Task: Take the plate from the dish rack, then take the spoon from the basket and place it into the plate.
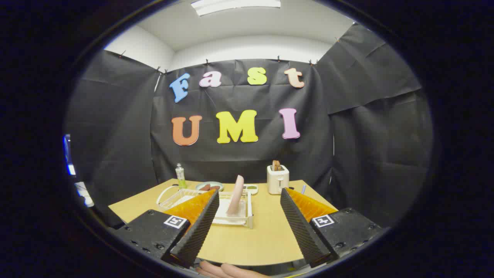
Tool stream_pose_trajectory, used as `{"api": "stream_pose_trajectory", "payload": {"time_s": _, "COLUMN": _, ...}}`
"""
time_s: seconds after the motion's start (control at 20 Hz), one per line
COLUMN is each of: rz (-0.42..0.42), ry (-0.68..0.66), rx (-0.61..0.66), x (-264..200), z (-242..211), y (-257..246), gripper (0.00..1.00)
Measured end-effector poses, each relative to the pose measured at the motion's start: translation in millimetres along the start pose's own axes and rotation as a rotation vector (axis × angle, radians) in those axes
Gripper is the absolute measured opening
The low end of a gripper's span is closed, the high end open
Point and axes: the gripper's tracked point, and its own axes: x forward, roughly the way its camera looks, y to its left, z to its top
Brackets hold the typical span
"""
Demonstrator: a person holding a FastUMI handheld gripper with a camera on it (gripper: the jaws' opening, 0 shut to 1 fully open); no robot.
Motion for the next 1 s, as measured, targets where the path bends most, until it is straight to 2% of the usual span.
{"api": "stream_pose_trajectory", "payload": {"time_s": 1.0, "rz": 0.006, "ry": 0.053, "rx": -0.007, "x": 19.7, "z": -12.4, "y": -1.1, "gripper": 1.0}}
